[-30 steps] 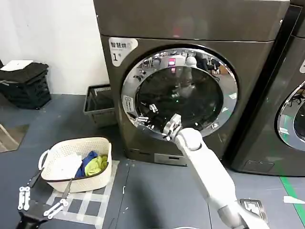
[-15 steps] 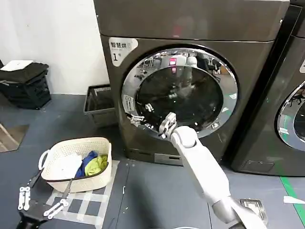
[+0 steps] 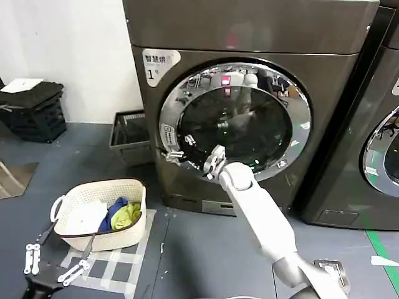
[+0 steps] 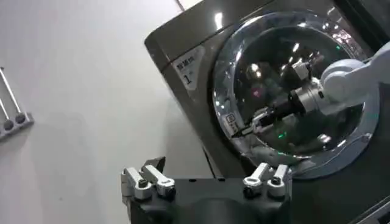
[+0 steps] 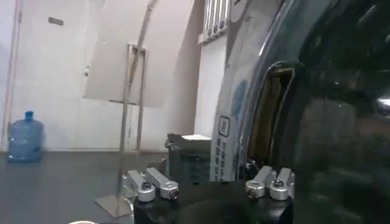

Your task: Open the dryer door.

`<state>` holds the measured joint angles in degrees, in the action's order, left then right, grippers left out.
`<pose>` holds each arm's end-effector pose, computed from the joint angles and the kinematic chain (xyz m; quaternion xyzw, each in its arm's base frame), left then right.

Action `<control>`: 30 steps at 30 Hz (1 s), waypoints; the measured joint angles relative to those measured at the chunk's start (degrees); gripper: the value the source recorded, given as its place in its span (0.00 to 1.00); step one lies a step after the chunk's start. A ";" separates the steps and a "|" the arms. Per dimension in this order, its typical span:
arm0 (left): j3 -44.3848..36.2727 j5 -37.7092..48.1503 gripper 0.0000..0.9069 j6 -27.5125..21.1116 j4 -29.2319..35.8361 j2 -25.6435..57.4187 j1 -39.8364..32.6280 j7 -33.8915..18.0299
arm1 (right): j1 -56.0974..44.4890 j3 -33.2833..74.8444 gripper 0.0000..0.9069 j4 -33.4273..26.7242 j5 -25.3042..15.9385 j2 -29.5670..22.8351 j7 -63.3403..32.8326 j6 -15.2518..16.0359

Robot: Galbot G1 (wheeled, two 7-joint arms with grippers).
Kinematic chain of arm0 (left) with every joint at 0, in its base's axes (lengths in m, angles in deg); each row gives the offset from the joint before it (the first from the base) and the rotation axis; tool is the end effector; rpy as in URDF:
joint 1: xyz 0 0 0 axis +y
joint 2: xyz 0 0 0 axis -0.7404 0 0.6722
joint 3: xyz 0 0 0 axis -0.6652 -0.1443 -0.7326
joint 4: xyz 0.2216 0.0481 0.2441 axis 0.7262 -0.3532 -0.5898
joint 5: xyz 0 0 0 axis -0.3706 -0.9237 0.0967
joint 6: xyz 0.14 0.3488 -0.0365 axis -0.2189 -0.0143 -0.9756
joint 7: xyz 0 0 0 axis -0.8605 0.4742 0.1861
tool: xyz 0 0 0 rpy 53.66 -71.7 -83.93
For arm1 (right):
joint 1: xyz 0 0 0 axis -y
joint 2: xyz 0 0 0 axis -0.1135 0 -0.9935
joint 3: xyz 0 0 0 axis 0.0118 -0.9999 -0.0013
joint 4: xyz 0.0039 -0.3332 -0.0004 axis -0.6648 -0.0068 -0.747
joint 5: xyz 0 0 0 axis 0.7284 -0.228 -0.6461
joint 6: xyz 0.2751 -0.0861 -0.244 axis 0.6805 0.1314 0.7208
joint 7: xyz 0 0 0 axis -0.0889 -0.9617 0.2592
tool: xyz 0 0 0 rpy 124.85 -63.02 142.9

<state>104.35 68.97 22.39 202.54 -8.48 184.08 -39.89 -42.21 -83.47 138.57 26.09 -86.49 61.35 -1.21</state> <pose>0.0980 0.1655 -0.2303 0.0624 0.9532 0.2643 0.1329 0.5610 0.1349 -0.1942 -0.4944 0.8643 -0.0259 0.0890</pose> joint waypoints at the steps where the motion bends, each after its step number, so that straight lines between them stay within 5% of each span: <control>1: -0.01 0.00 1.00 0.00 -0.03 0.00 -0.01 0.00 | 0.09 -0.02 1.00 -0.15 0.00 -0.07 0.02 -0.03; 30: 0.02 0.43 1.00 0.04 -0.36 0.16 -0.21 0.02 | -0.17 -2.05 1.00 1.77 4.35 2.12 7.63 -0.35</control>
<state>104.37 69.40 22.44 202.18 -8.33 183.87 -39.87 -42.38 -85.52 140.34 30.43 -84.37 68.99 -1.56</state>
